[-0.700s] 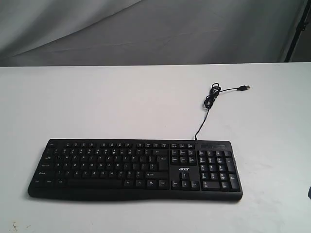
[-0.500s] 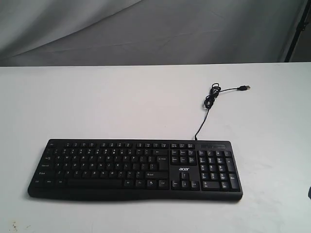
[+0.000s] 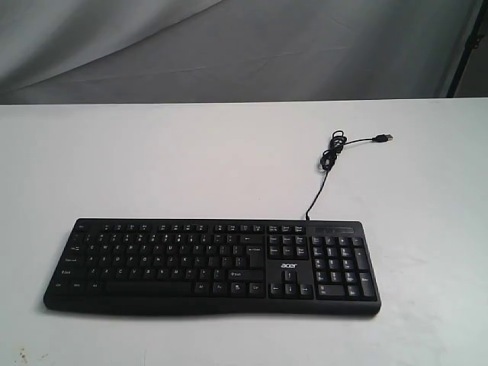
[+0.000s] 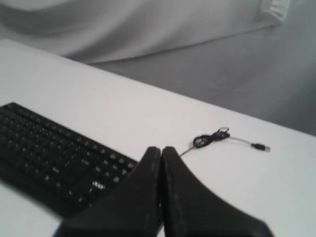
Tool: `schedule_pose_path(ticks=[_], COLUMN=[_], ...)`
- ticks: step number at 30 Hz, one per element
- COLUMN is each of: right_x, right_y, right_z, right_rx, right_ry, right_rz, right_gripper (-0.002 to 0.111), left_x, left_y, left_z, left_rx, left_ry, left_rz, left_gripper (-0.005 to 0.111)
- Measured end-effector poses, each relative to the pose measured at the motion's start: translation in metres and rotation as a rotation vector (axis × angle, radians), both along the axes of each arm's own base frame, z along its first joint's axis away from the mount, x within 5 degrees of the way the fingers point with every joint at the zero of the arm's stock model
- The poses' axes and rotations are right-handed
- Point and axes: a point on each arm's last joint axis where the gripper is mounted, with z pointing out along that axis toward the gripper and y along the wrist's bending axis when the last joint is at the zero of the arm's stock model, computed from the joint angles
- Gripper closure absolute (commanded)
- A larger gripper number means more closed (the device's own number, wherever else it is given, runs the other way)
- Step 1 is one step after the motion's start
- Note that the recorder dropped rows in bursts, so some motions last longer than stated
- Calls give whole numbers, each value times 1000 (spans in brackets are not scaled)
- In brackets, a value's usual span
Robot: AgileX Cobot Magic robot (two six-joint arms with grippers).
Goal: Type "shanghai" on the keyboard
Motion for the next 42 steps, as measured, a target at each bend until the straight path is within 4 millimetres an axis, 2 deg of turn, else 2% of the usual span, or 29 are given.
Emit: schedule_pose_path(ticks=[5,9,12,15,18,22,24,26,28,33,42], right_x=[14,46,73,93,110,136,146,155,163,178,205], right_y=[7,25,47,87,138,227,258,278,293,314,355], right_z=[34,41,36,32,30,24,14,8,-1,-20,-42], right_rx=[-32,-98,-142,-181,-229,-237,-249,-250,-275,-346,-453], right_ry=[36,160,233,280,330,397,425,432,429,406,359], right_rz=[-1,6,61,200,329,444,466,474,483,510,551], right_gripper=[108,108,108,108,108,108,108,108,108,108,108], left_x=[0,0,0,0,0,0,0,0,0,0,0], left_y=[0,0,0,0,0,0,0,0,0,0,0], left_z=[0,0,0,0,0,0,0,0,0,0,0], left_rx=[0,0,0,0,0,0,0,0,0,0,0], left_ry=[0,0,0,0,0,0,0,0,0,0,0], left_rz=[0,0,0,0,0,0,0,0,0,0,0], left_gripper=[107,107,107,107,107,107,107,107,107,107,107])
